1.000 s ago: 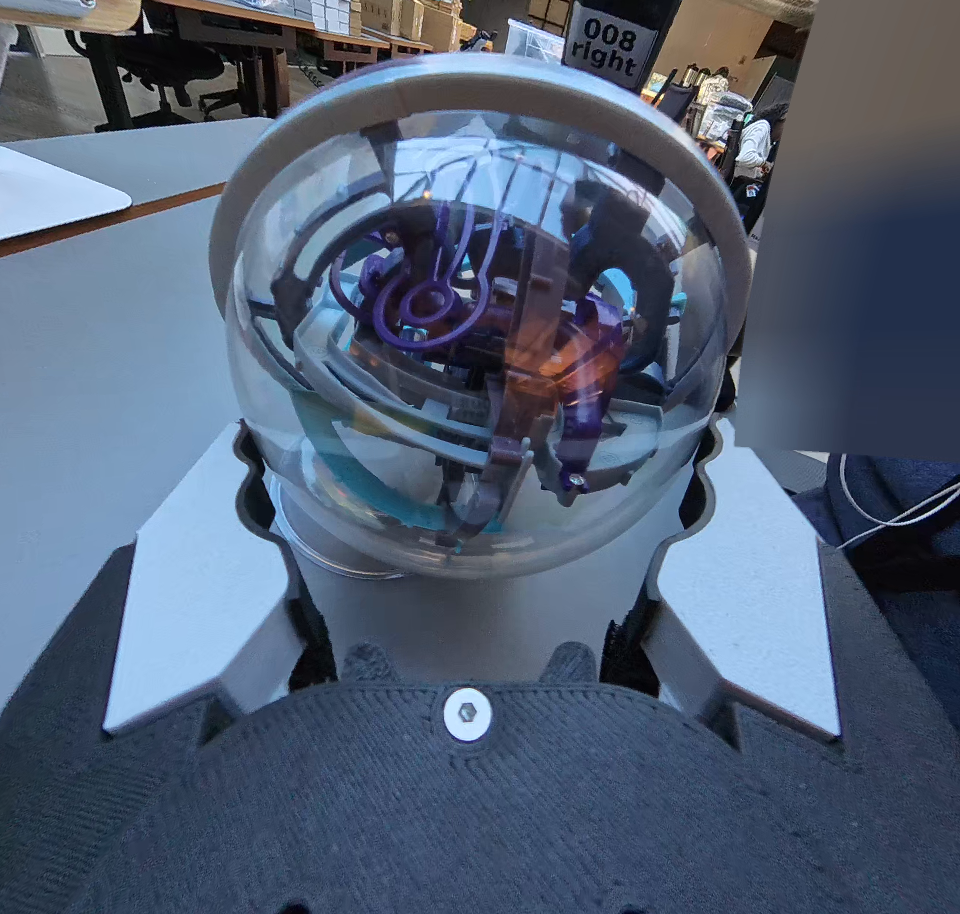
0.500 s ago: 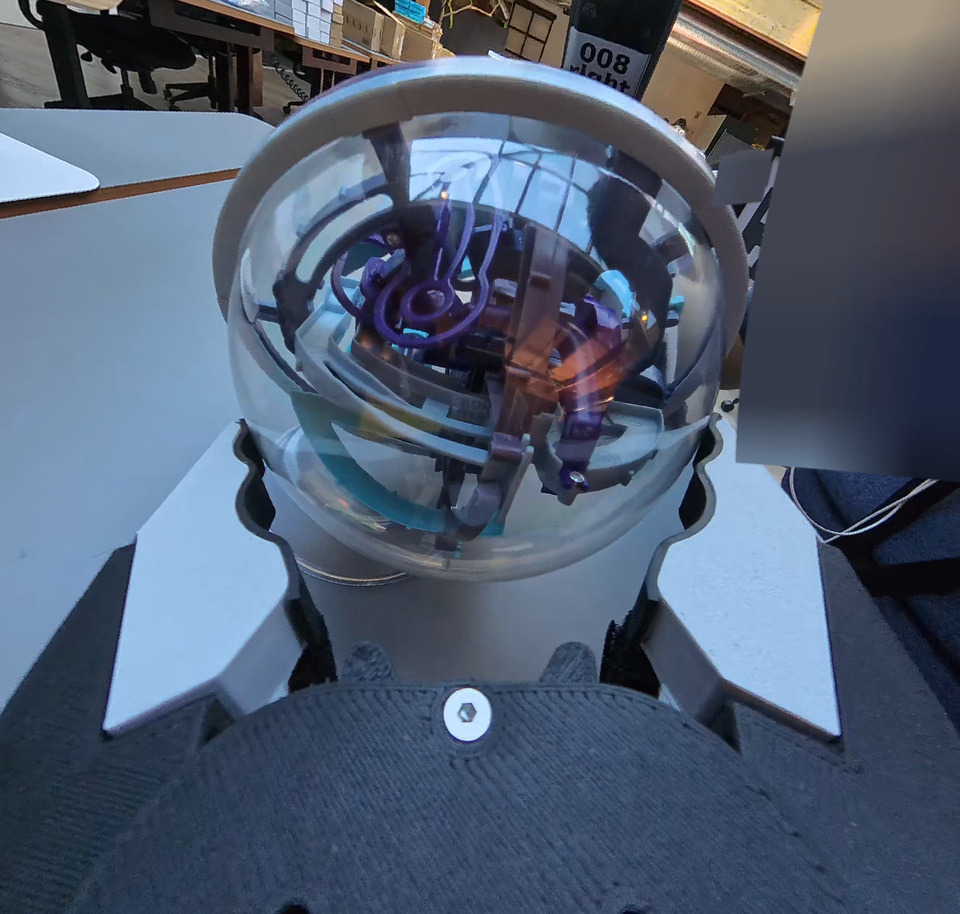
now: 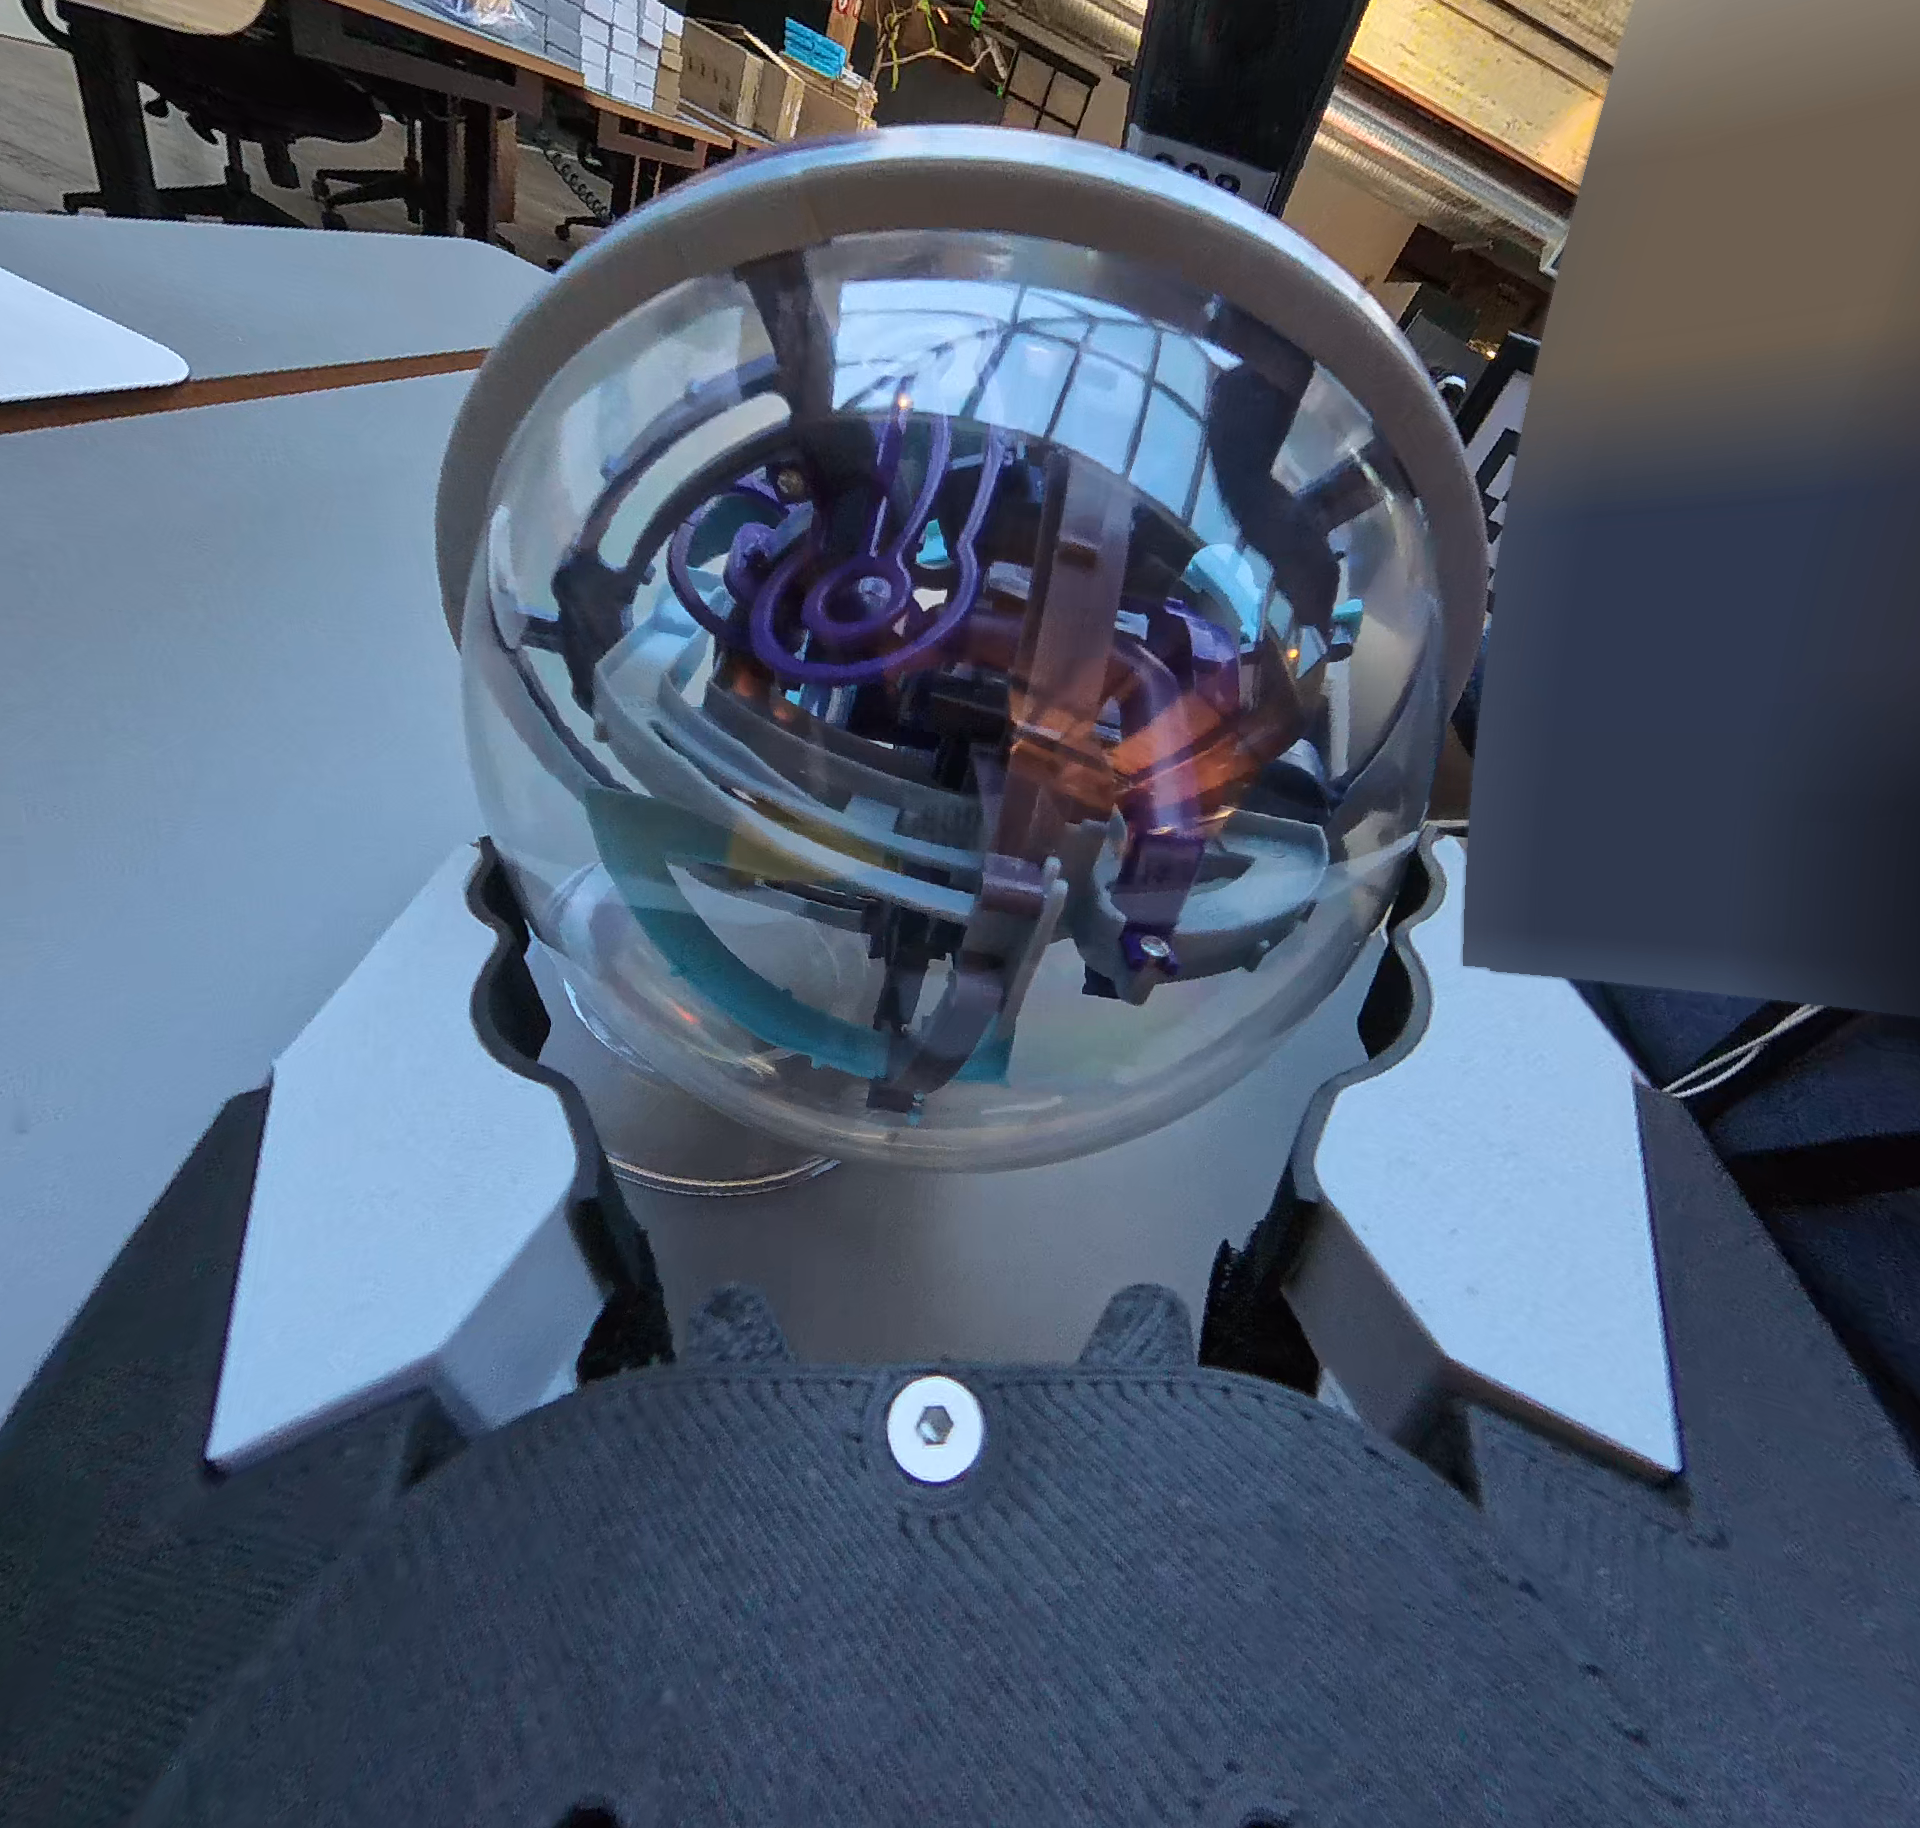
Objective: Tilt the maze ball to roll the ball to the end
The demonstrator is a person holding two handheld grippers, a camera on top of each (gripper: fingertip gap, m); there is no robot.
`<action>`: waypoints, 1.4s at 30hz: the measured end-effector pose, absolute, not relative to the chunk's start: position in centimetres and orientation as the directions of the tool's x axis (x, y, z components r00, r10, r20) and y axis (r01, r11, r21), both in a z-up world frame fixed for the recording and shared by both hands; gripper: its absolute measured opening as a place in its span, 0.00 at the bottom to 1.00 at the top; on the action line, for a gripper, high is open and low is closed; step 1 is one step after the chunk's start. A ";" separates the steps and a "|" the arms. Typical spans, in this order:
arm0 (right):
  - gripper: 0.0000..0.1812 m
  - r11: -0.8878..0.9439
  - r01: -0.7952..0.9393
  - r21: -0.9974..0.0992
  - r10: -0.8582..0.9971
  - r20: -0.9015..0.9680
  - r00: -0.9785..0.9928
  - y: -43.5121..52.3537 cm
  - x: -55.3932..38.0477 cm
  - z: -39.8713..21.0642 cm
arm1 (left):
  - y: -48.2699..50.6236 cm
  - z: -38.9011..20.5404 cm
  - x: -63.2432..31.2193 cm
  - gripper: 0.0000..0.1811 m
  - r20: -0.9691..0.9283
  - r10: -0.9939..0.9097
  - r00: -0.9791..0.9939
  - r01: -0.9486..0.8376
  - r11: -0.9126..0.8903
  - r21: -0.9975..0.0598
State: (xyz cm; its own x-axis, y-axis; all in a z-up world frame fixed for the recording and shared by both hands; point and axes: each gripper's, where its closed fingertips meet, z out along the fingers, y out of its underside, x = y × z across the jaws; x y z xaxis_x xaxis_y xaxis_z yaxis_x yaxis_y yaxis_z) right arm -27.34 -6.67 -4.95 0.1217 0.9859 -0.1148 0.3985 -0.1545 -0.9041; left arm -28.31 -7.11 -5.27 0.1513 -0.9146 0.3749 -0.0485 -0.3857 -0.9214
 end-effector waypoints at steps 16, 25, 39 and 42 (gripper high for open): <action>0.83 -0.129 0.309 -0.942 0.987 -0.090 0.136 -6.5 -27.0 -3.7 | -6.8 -3.6 -27.9 0.87 0.332 -0.929 0.164 -0.029 -0.341 -0.940; 0.83 -0.085 0.276 -0.957 0.988 -0.045 0.148 -6.6 -27.0 -2.8 | -6.8 -2.5 -27.8 0.87 0.284 -0.945 0.160 -0.025 -0.292 -0.956; 0.83 -0.049 0.167 -0.985 0.984 -0.018 0.180 -6.3 -26.9 -1.2 | -6.4 -0.6 -27.7 0.87 0.243 -0.958 0.152 -0.049 -0.253 -0.966; 0.83 -0.041 0.144 -0.989 0.983 -0.014 0.185 -6.2 -26.8 -0.9 | -6.3 -0.3 -27.6 0.87 0.235 -0.960 0.149 -0.050 -0.245 -0.968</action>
State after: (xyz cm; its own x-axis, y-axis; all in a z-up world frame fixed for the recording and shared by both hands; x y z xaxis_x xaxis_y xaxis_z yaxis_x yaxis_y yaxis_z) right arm -26.75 -6.23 -0.87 0.1852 0.9826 -0.0140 0.1441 -0.0413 -0.9887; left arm -27.59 -6.30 -0.29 0.1491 -0.9605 0.2351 -0.0496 -0.2447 -0.9683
